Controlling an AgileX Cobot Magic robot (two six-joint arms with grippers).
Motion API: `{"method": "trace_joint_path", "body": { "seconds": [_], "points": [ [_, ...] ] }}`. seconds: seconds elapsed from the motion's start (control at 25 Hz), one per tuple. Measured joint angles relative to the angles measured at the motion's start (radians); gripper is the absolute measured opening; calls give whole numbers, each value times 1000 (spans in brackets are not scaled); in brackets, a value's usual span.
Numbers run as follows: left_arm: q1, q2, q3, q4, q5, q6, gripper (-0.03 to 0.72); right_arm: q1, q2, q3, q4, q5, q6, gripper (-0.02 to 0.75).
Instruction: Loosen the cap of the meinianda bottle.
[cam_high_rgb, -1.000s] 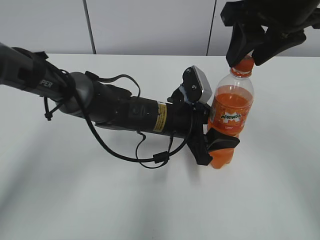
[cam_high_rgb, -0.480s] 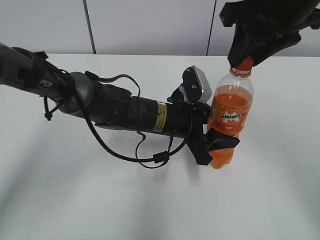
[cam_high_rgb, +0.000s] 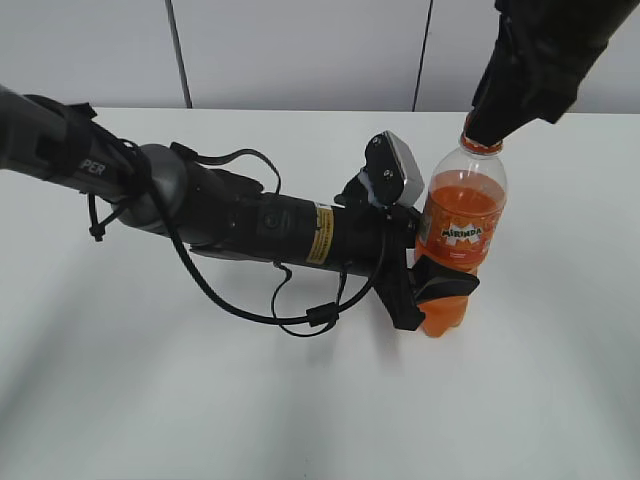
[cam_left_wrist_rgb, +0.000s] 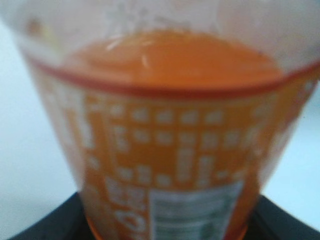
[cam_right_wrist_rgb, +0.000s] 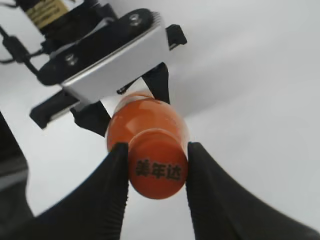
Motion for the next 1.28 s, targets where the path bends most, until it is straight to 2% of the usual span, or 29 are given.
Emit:
{"method": "trace_joint_path", "body": {
  "seconds": [0.08, 0.2, 0.68, 1.28],
  "points": [
    [0, 0, 0, -2, 1, 0, 390, 0, 0, -1, -5, 1, -167, 269],
    [-1, 0, 0, -2, 1, 0, 390, 1, 0, -4, -8, 4, -302, 269],
    [-1, 0, 0, 3, 0, 0, 390, 1, 0, -4, 31, 6, -592, 269],
    [1, -1, -1, 17, 0, 0, 390, 0, 0, -4, 39, 7, -705, 262]
  ]
}}
